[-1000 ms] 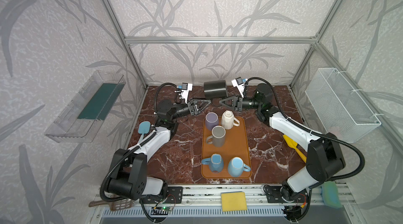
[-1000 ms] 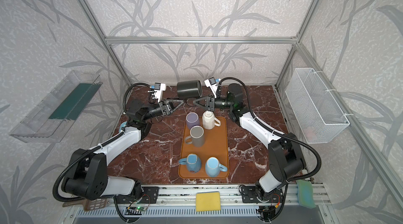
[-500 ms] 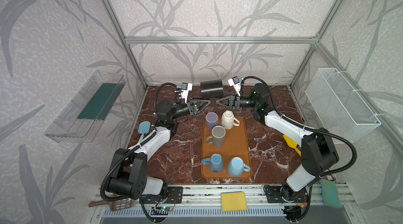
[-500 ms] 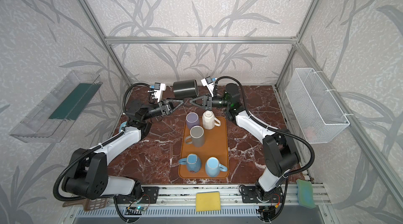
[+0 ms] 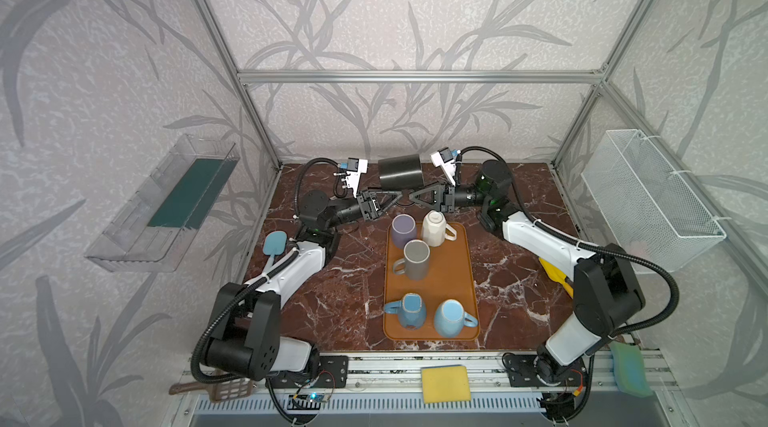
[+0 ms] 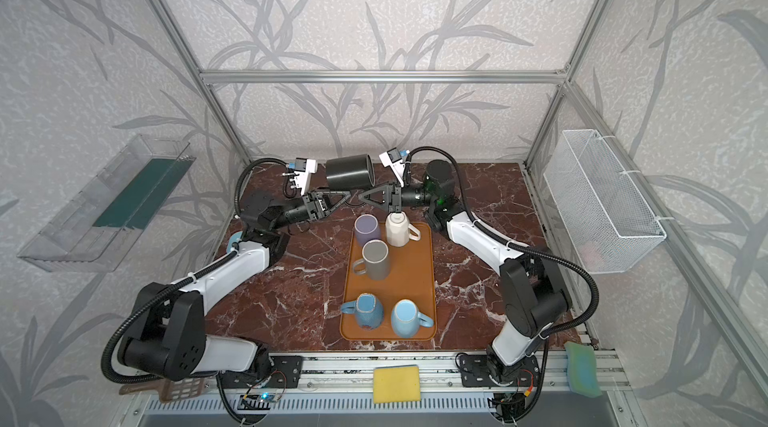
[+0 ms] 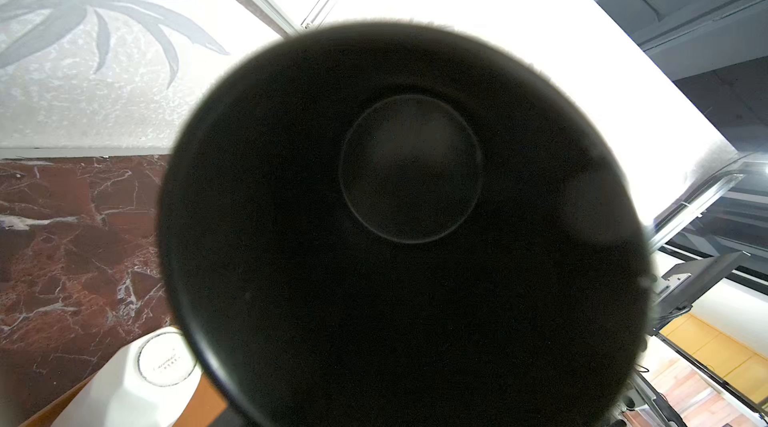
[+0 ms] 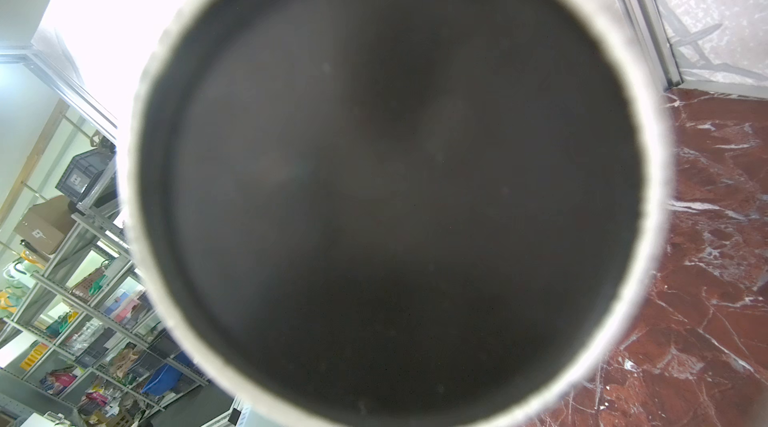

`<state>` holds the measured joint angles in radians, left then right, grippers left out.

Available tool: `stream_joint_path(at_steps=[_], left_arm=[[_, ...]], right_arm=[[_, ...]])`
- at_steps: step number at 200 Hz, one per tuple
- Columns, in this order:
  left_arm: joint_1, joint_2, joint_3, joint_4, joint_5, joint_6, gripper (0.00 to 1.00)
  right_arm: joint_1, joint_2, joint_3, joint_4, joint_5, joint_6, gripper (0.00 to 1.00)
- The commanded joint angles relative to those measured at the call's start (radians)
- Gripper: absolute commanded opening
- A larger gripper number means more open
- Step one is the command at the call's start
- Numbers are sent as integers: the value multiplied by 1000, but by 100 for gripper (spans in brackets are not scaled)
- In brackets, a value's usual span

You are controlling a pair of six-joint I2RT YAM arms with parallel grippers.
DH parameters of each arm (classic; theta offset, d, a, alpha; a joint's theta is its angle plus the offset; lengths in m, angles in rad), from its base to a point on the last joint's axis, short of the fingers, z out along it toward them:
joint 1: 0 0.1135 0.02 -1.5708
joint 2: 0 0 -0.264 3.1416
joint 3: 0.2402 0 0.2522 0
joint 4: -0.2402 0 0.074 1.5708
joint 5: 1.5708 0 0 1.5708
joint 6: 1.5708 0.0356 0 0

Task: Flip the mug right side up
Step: 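Grasp the black mug with the left gripper beside the right gripper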

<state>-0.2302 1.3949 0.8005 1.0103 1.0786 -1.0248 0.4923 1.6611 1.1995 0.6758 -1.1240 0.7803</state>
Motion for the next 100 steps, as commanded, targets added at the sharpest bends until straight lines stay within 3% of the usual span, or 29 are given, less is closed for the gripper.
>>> stream_joint_path(at_steps=[1,100], left_arm=[[-3,-7,21,42,12,-12,58],[-10,3,34,36,6,-14,41]], right_arm=[[10,-14,55,88,-16,-32,0],[21,-27,58,-34,-26,-116,0]])
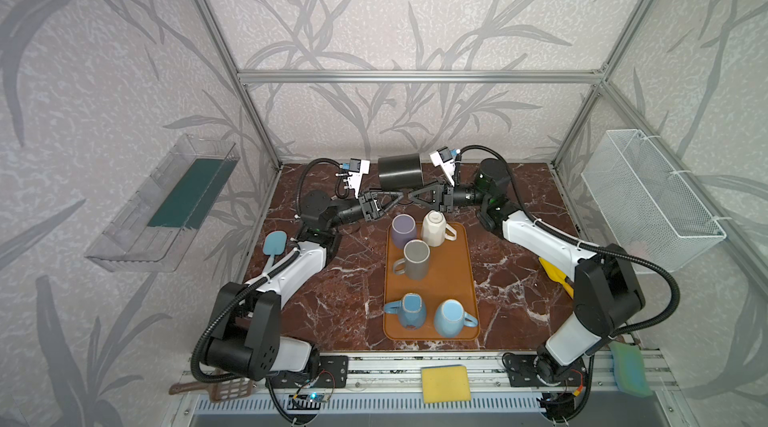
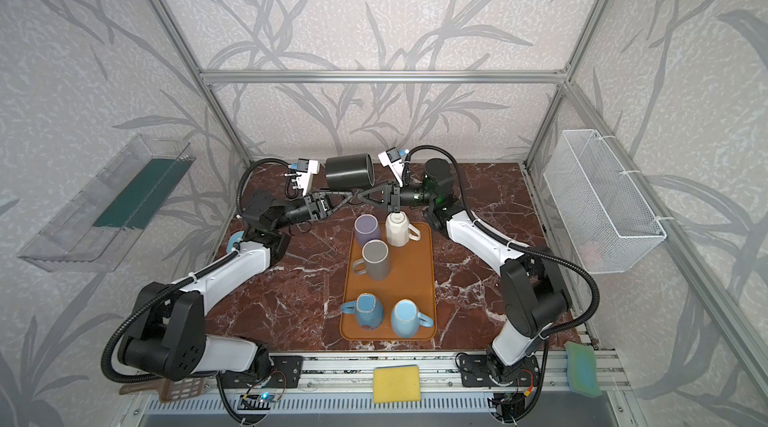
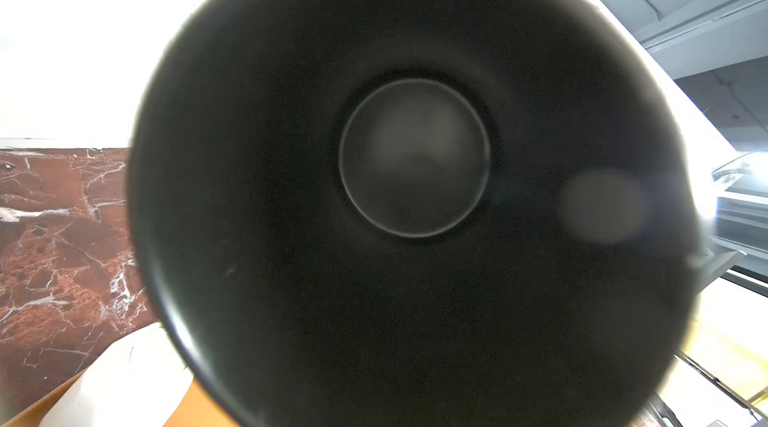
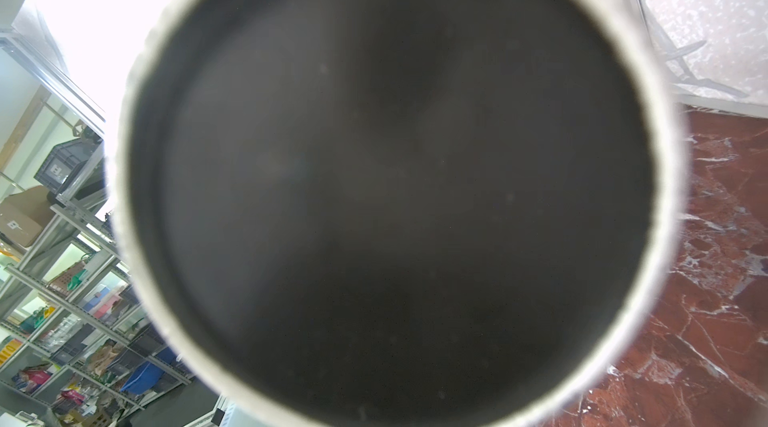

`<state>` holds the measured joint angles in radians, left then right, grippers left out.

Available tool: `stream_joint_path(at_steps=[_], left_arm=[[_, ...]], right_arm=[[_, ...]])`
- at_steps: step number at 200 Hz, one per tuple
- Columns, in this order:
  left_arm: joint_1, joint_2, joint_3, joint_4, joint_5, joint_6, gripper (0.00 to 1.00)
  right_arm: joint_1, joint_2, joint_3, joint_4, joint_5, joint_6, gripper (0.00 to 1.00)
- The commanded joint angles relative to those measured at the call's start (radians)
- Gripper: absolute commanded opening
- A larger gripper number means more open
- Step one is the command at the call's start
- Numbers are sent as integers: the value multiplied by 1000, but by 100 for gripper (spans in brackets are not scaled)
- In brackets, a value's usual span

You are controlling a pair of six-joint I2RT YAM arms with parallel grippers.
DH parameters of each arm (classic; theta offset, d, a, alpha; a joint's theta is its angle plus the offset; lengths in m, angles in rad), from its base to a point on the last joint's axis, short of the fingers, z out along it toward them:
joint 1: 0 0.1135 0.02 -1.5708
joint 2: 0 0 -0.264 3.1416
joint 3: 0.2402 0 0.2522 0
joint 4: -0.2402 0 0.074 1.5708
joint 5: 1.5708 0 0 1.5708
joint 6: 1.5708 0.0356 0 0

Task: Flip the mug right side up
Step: 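Grasp the black mug with the left gripper beside the right gripper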

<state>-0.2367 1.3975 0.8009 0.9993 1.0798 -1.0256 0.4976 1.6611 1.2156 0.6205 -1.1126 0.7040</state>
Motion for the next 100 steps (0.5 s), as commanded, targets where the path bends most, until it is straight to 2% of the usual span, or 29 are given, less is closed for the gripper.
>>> stream_joint_path(at_steps=[1,100], left_arm=[[-4,0,34,47,5,-13,41],[-6,11,40,56,-7,-20,25]], right_arm=[[17,-27,42,21,-39,-40,0],[23,-34,30,-34,-61,-94,0]])
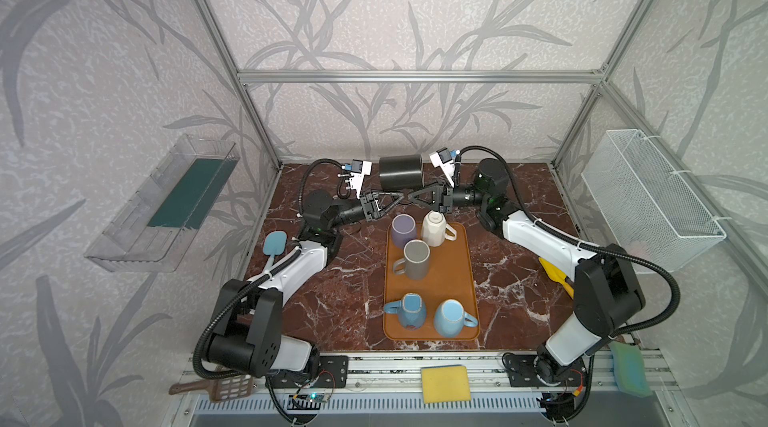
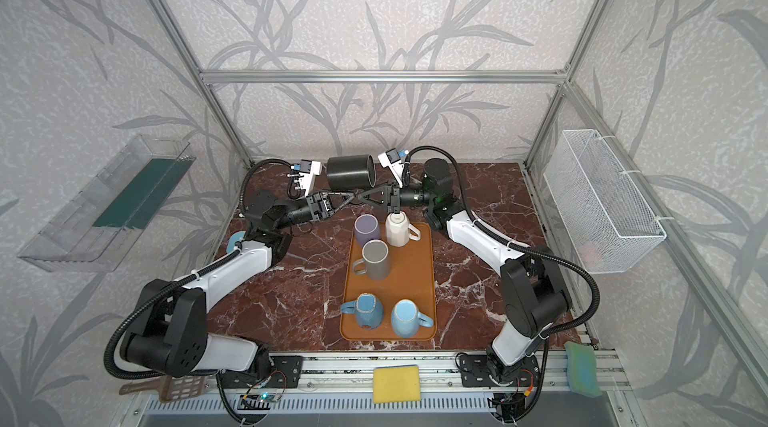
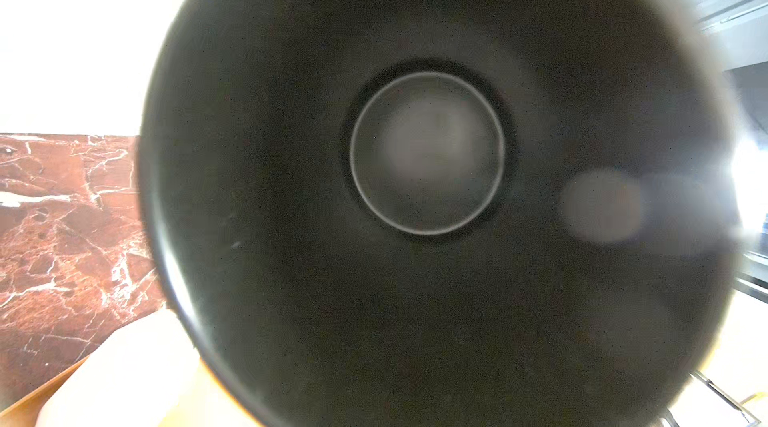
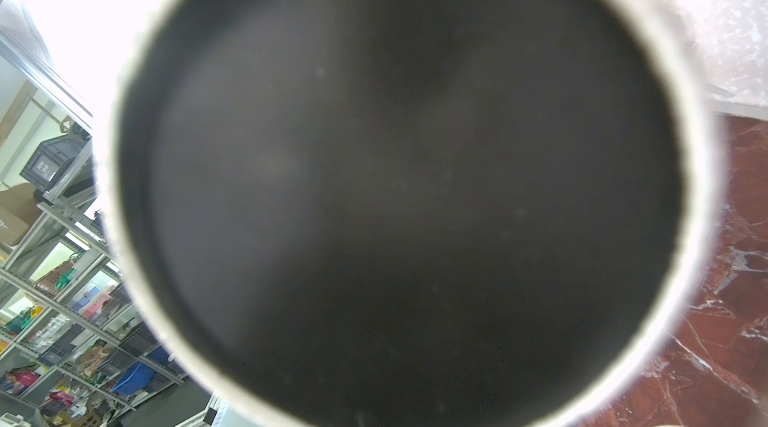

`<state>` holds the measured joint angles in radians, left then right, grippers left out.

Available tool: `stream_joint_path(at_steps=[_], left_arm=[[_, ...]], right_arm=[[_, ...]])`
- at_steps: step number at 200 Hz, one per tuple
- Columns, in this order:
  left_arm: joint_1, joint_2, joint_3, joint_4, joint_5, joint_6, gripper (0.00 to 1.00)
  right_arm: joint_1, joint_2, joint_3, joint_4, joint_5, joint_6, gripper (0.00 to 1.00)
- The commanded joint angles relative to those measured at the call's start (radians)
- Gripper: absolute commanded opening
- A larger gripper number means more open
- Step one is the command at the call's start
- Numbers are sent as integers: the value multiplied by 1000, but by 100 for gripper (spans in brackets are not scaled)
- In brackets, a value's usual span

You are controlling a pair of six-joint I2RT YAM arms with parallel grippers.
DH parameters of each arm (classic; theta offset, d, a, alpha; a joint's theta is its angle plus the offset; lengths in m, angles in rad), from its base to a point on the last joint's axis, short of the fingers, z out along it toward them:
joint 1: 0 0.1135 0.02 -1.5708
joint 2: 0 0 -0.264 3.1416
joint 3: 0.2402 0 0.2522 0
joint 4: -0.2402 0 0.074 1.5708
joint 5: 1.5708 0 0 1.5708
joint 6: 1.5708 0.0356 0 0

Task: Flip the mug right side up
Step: 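Grasp the black mug with the left gripper beside the right gripper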

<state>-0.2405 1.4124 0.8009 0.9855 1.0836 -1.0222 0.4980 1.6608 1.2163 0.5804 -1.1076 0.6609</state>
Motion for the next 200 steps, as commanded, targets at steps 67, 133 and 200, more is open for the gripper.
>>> stream_joint_path(at_steps=[67,133,200], left_arm=[[-3,22,27,228,-31,-112,21],[-4,50,31,336,-35,-179,15],[-4,44,30,335,-35,-180,0]], right_arm=[[43,-24,-15,98,-61,13,0],[51,-18,-42,152,-70,48,0],[51,-15,-39,119,-66,22,0]])
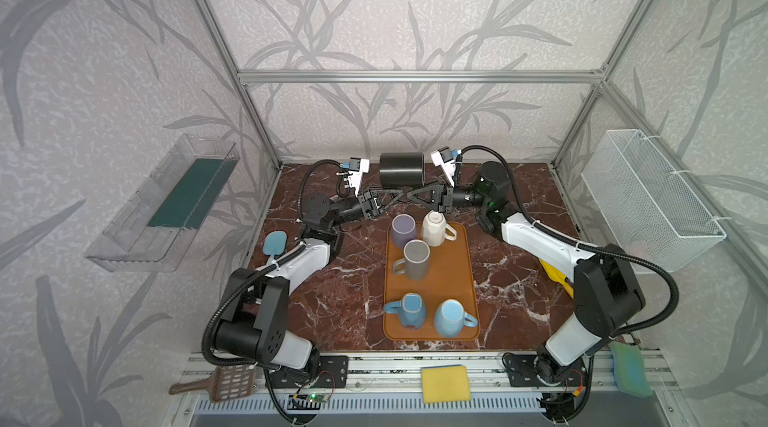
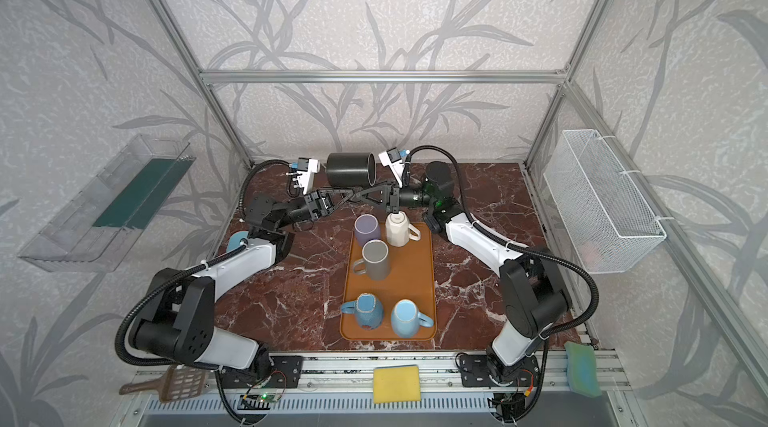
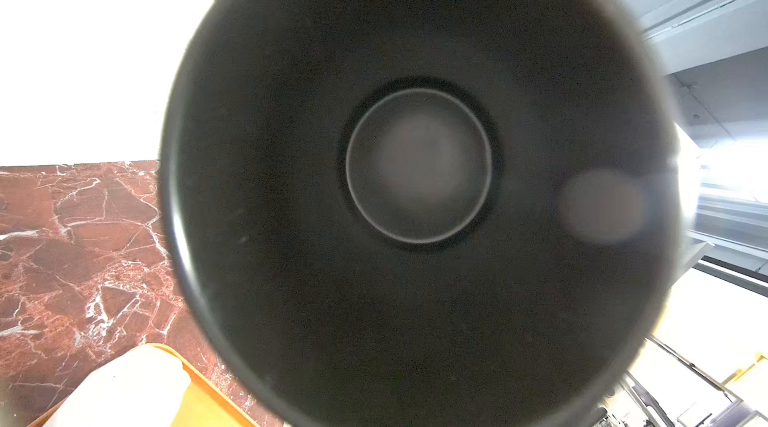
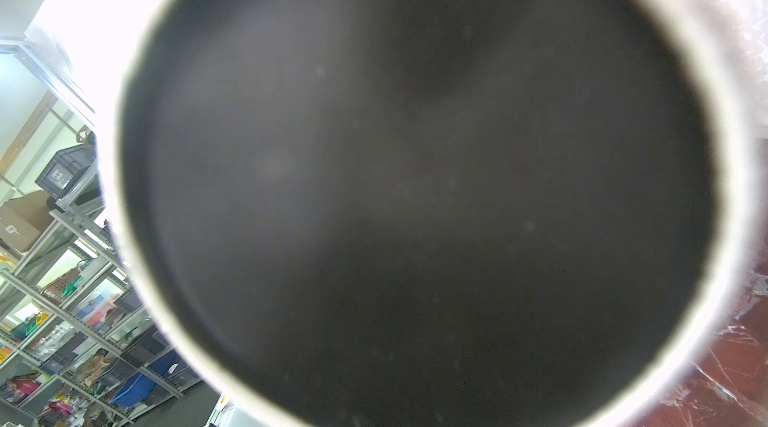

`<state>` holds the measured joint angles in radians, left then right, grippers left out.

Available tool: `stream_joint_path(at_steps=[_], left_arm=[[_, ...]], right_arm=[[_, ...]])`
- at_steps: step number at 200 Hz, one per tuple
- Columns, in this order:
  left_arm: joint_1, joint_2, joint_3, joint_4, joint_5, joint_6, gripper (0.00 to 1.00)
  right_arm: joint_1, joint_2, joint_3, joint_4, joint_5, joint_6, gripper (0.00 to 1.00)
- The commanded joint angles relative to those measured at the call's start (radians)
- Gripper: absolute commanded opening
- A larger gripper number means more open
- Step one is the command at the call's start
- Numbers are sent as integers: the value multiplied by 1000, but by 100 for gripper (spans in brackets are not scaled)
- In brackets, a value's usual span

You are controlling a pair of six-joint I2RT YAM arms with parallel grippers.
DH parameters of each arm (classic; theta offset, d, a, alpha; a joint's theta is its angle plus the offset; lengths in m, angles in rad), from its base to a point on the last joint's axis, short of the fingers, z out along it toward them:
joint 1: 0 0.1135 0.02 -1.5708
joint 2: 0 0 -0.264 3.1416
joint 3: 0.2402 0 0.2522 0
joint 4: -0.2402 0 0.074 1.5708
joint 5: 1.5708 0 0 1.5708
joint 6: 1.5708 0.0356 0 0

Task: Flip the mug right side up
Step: 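Grasp the black mug with the left gripper beside the right gripper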

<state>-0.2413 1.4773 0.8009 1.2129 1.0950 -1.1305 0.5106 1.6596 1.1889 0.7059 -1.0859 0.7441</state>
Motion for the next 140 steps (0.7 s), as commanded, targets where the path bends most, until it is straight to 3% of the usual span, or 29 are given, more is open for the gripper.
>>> stream_joint_path(at_steps=[1,43,105,140], left_arm=[[-3,-21,29,108,-47,-72,0],[-3,-34,25,100,-52,-69,0],[-10,-71,21,38,-66,-20,0],[-15,-92,21,-11,-76,19,0]], right_arm=[[39,-14,-12,-8,-88,-62,0],[38,-25,-6,-86,-58,-100,1],[39,-41,6,-200,-33,-193,33],[38,-46,4,-230,-25,-214,44]])
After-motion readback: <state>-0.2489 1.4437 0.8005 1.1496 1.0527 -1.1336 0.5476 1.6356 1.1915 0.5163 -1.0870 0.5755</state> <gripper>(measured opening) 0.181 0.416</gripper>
